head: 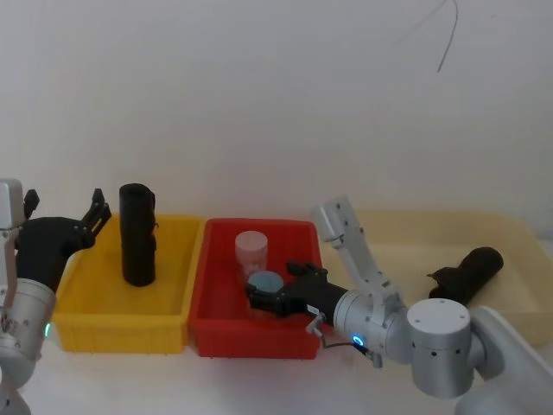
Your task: Pick up the garbage bag with the one hand and transfer it to the other hand.
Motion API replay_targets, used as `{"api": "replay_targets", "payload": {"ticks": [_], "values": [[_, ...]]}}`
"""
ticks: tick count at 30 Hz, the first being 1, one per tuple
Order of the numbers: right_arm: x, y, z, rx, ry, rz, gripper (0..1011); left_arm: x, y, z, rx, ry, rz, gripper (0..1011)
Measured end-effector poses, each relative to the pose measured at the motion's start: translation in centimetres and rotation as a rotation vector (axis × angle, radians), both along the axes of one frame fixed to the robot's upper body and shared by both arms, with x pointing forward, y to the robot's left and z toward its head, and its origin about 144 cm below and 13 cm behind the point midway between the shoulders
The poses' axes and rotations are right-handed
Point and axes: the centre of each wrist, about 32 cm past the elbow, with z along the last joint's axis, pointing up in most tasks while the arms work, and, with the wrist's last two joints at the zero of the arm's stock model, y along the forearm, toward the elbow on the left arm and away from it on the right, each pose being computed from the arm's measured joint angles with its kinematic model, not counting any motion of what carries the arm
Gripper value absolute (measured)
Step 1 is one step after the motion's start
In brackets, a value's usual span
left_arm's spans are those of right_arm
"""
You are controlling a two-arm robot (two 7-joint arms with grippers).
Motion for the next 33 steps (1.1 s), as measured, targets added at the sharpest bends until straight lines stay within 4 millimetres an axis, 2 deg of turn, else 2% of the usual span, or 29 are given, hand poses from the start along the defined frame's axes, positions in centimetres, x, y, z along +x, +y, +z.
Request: {"api": "replay_targets", "payload": {"ticks": [7,8,9,10,13,26,33], "values": [[0.4,0.2,-0.1,-0.019,0.016,0.002,840,0.0,0.0,0.0,0.000,0.000,0.000,1001],[0.4,0.2,-0.1,-0.021,0.018,0.002,780,0.0,0.0,0.0,0.000,0.000,0.000,1001],[0.4,0.2,-0.1,-0.022,0.020,0.002,780,0.0,0.0,0.0,0.000,0.000,0.000,1001],[0.5,0.2,-0.1,-0.026,0.024,0.003,725,0.0,0.0,0.0,0.000,0.000,0.000,1001],[0.6,0.2,0.0,-0.029,0.030,0.003,664,0.0,0.0,0.0,0.000,0.000,0.000,1001],[0.6,0.0,0.7,-0.030,0.028,-0.008,664,0.0,0.0,0.0,0.000,0.000,0.000,1001],[0.2,-0.9,2.7,0.009,-0.032,-0.037,663,0.0,0.0,0.0,0.000,0.000,0.000,1001]]}}
